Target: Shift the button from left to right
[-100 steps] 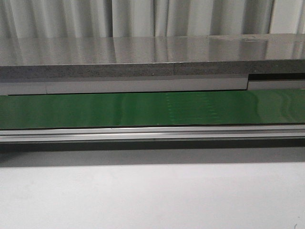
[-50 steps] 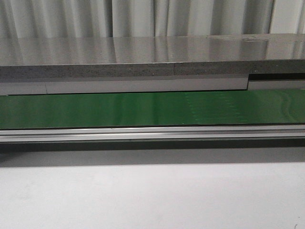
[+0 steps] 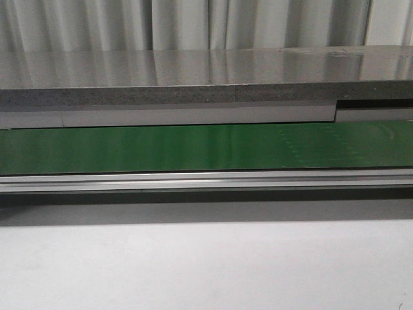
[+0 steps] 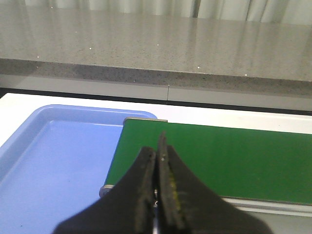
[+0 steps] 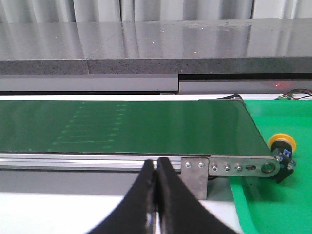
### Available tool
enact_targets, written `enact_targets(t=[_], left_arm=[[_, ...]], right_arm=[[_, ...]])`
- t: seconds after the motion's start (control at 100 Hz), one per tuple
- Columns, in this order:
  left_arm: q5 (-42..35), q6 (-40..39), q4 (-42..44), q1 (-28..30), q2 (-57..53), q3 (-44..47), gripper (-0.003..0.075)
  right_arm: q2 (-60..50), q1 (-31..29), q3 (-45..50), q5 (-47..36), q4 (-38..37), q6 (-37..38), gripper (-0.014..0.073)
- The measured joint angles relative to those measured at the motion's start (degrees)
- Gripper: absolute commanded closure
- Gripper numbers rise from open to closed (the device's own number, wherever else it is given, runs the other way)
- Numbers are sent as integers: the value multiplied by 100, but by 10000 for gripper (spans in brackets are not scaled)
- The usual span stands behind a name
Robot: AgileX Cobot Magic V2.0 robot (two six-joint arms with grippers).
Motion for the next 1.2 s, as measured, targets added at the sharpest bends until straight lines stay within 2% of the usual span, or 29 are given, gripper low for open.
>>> enact_targets(t=[0.13,0.28,0.5,0.58,0.78,1.2], left_arm=[[-11,0,119,-12,0,76,741],[-121,-128,731,-176,-61,260,741],[-250,-1736,2248,-678,-758,742,741],[-333,-2070,2578,-766,-1103,980,741],[-389,-2276,2704,-675,-1945,1545,741],[-574,-2455,2719,-508,-1978,1554,741]], right_arm=[[0,0,0,-11,0,0,662],[0,0,0,-20,0,0,662],[0,0,0,-20,0,0,662],[0,0,0,-20,0,0,662],[0,0,0,-20,0,3,662],[0,0,0,-20,0,14,662]])
